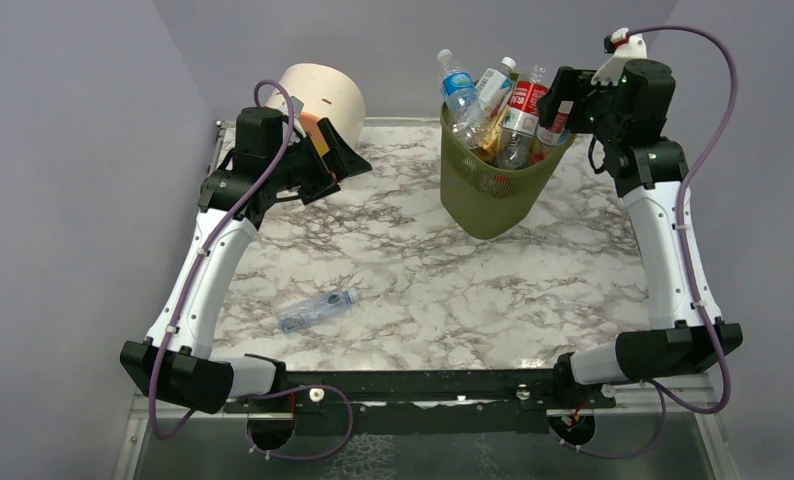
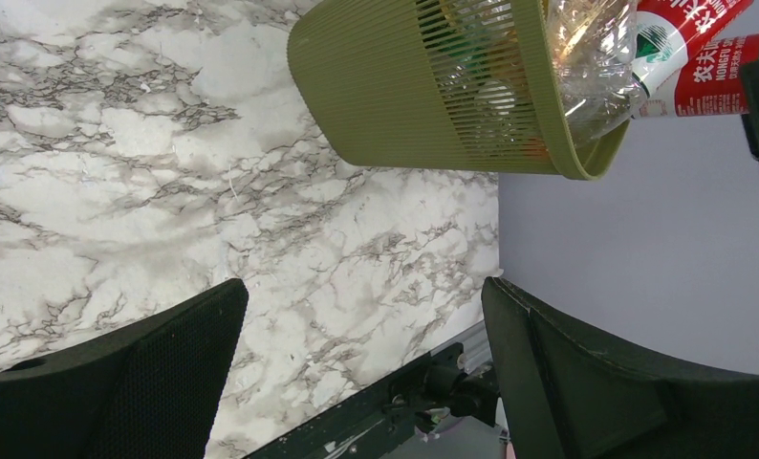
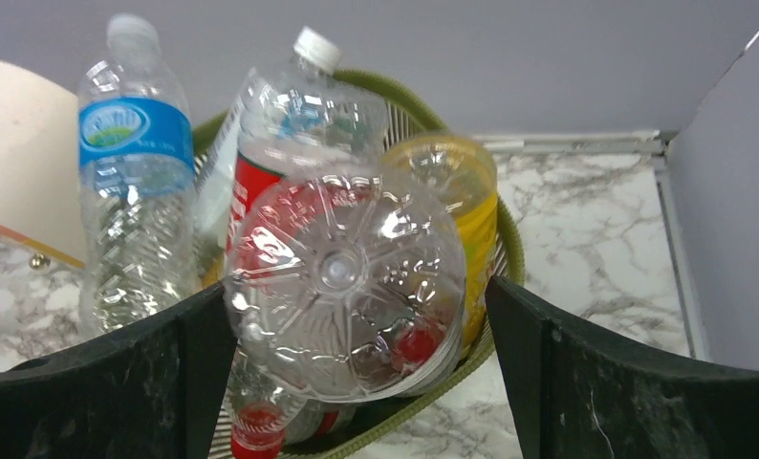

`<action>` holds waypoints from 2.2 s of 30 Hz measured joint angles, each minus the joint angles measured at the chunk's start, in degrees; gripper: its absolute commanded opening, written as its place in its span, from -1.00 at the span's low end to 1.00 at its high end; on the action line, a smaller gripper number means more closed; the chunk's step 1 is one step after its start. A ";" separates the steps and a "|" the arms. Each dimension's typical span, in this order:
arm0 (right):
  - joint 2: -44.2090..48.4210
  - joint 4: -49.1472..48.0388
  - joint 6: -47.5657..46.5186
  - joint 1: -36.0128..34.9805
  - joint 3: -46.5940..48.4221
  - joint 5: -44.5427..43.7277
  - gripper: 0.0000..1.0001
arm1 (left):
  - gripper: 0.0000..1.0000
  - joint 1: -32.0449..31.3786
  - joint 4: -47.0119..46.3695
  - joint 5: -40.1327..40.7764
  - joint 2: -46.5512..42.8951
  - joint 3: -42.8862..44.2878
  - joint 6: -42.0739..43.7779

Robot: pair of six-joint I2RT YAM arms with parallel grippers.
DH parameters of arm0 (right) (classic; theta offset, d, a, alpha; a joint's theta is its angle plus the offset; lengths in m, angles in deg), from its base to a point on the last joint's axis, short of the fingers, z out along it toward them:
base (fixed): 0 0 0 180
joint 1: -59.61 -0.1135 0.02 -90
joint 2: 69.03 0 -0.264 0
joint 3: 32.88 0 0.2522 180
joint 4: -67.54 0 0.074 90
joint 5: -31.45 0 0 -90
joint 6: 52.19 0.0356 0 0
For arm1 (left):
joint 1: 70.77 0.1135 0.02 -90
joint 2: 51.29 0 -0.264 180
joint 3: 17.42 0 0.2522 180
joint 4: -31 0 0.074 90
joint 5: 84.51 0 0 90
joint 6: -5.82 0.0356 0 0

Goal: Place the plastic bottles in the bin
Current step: Place the plastic bottle in the trash bin, then pick up the plastic bottle at the center of the board.

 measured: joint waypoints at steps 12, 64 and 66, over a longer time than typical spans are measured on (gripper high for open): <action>0.79 8.90 0.00 0.00 13.05 -2.82 0.99 | 0.98 0.00 0.04 0.50 -0.48 0.00 -0.02; -27.50 -18.64 -18.64 -59.49 -17.05 21.07 0.99 | 0.98 0.00 -7.87 5.86 -12.70 14.23 -14.67; -29.68 -19.32 -20.92 -59.87 -15.91 20.35 0.99 | 0.98 0.00 -7.98 5.46 -12.46 14.23 -14.82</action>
